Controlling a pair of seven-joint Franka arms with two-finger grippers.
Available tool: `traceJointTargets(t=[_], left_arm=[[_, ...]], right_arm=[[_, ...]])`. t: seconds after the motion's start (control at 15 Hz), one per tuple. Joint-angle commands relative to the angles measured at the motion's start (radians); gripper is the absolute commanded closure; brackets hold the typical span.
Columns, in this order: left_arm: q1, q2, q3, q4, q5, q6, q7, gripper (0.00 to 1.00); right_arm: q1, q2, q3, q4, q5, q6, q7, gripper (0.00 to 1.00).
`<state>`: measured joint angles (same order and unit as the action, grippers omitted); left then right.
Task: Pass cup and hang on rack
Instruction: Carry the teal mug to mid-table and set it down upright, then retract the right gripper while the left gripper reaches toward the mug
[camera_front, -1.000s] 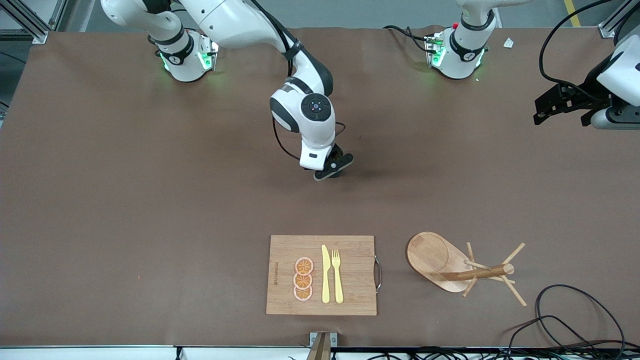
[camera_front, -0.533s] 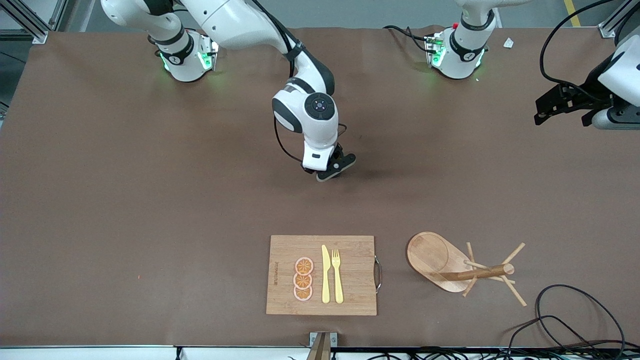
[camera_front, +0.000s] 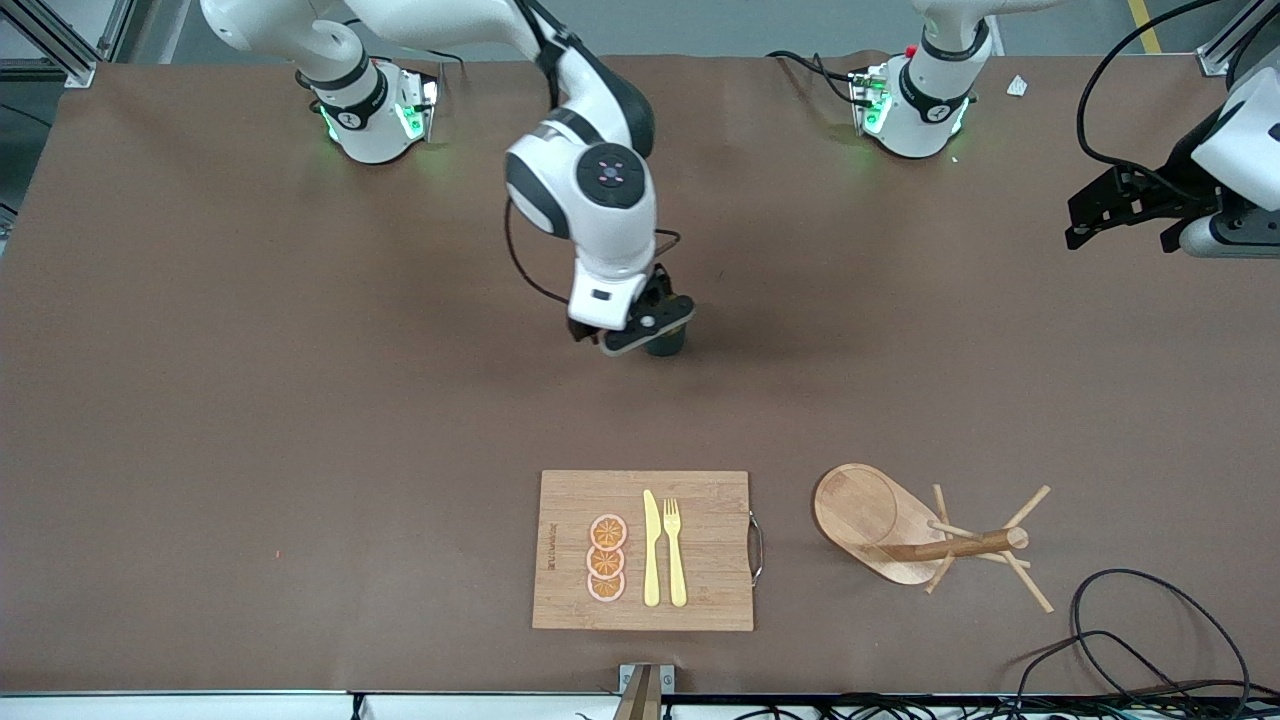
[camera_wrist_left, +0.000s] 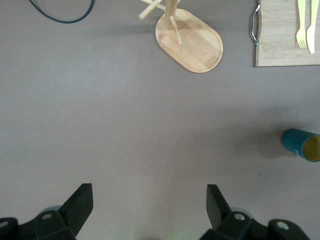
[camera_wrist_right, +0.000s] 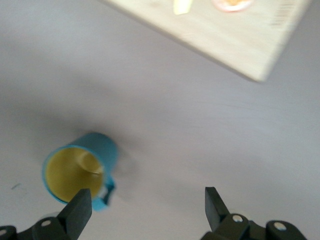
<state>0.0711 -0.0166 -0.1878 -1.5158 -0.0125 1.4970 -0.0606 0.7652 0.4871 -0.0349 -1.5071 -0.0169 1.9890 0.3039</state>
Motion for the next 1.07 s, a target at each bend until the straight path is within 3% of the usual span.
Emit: traceJointTargets(t=[0.0,0.27,0.47,1.0], left_arm=[[-0.019,0.004,-0.013,0.009,-0.001,0.002,-0.008,0.00],[-0.059,0.044,-0.018,0.011,-0.004,0.002,-0.008,0.00],[-0.102,0.081,-0.027,0.012,-0.015,0.009,-0.060,0.00],[-0.347,0.248,-0.056,0.054,-0.006,0.127,-0.551,0.00]], right_arm=[[-0.127,-0.091,0.013,-0.041,-0.005,-0.058,0.006,0.00],[-0.320,-0.142,0.012,-0.030,-0.006,-0.090,0.000,0.00],[-0.424,-0.179,0.009,-0.027,-0.008,-0.211,-0.080,0.00],[-0.722,-0.265,0.009,-0.006,-0.020,-0.384,-0.339,0.00]])
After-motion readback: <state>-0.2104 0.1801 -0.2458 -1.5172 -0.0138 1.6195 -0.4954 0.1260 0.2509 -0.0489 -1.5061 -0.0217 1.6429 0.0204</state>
